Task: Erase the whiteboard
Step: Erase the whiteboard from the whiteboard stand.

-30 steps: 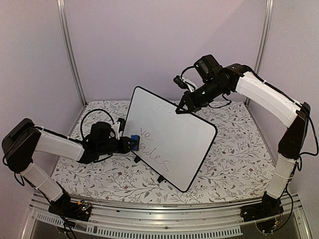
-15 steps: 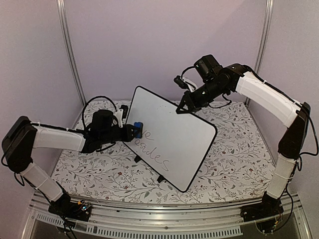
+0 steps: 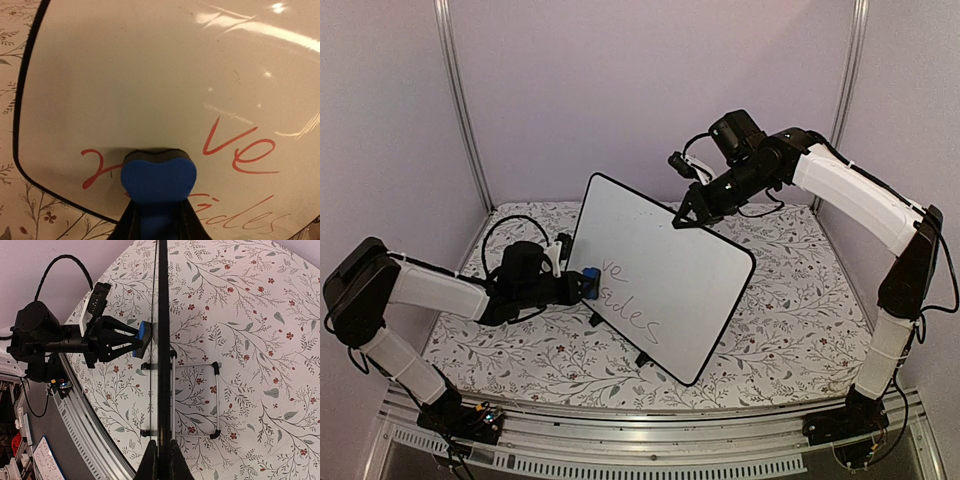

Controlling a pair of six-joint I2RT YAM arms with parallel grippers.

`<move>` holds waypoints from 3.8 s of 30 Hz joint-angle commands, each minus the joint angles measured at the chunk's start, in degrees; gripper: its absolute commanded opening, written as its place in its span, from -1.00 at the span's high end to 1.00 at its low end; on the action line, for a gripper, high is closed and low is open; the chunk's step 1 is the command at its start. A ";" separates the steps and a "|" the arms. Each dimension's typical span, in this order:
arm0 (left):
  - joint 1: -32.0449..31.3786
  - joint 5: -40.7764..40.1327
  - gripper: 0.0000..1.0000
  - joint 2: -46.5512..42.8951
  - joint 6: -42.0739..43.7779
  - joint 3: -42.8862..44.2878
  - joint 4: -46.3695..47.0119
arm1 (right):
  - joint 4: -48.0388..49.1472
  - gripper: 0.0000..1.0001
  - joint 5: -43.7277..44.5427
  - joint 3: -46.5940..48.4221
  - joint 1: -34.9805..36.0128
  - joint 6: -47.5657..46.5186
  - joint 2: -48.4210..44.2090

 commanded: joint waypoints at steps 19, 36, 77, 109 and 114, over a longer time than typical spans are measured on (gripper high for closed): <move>-0.98 1.00 1.00 0.25 2.76 7.59 -3.07 | -3.39 1.00 -3.15 -0.81 2.42 -4.83 0.83; -1.72 -0.21 1.00 -0.54 1.02 1.69 -1.83 | -3.45 1.00 -3.15 -0.83 2.42 -4.83 0.81; -3.75 -0.91 1.00 1.53 2.76 7.88 -2.60 | -3.39 1.00 -2.97 -0.86 2.42 -4.92 0.92; -5.07 -0.29 1.00 2.46 0.23 5.96 -0.60 | -3.41 1.00 -2.88 -1.18 2.42 -4.92 0.68; -5.31 -0.83 1.00 3.27 1.15 9.43 -2.23 | -3.46 1.00 -3.15 -0.90 2.42 -4.84 0.92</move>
